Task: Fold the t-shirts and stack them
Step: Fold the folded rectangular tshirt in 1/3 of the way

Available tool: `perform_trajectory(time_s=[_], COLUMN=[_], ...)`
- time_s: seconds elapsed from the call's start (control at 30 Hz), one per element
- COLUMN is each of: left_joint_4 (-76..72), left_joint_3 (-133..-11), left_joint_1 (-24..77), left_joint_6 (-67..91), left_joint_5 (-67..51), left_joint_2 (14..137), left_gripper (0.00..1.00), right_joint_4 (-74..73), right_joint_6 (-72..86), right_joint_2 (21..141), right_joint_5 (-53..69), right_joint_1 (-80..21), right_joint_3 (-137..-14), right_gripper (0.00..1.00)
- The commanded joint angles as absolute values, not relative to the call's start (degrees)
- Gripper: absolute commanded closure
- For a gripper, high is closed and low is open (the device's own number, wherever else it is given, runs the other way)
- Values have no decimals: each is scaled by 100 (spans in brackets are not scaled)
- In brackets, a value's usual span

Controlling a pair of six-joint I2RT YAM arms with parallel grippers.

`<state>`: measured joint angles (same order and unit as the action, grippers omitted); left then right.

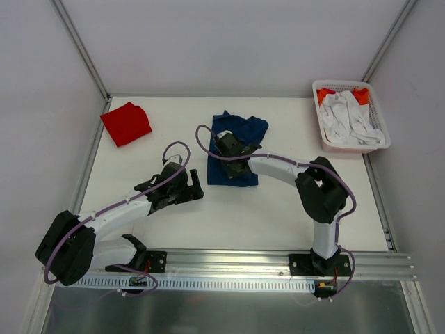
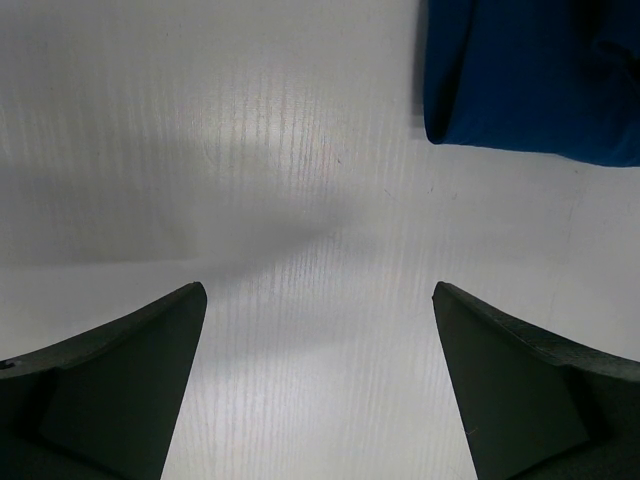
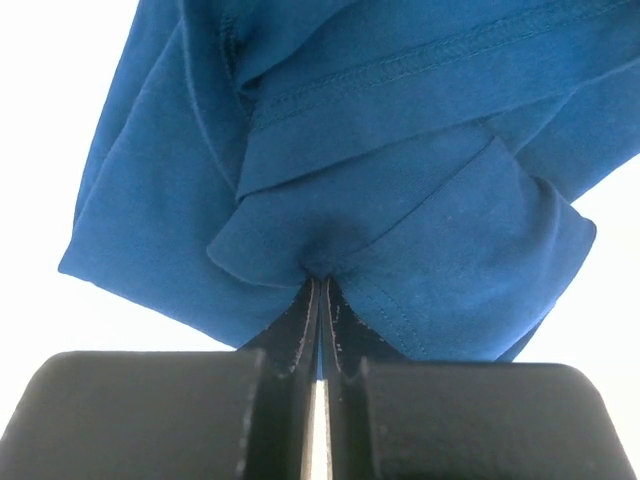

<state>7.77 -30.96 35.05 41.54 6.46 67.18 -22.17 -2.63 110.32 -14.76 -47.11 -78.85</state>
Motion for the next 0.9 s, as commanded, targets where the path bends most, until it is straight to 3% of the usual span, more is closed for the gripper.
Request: perform_trajectory(time_s=[0.0,0.43,0.87], left_joint_4=[730,729,729], left_joint_3=[-3041,-3111,-3217], left_joint_1=[3507,3498,3498], left_joint_6=[4236,4228,4175], left_joint_5=[624,624,633], left_joint_2=[6592,6741,7005], left_gripper=[1,1,1], right_joint_4=[-2101,-2320,-2689], right_joint_6=[-378,-764,-853], right_joint_2=[10890,10793,12180], right_joint_5=[-1617,-1626,-1354], right_joint_1=[-4597,-3877,-3323], right_joint_3=[-8068,-8973,-10721], right_gripper=[100,100,100])
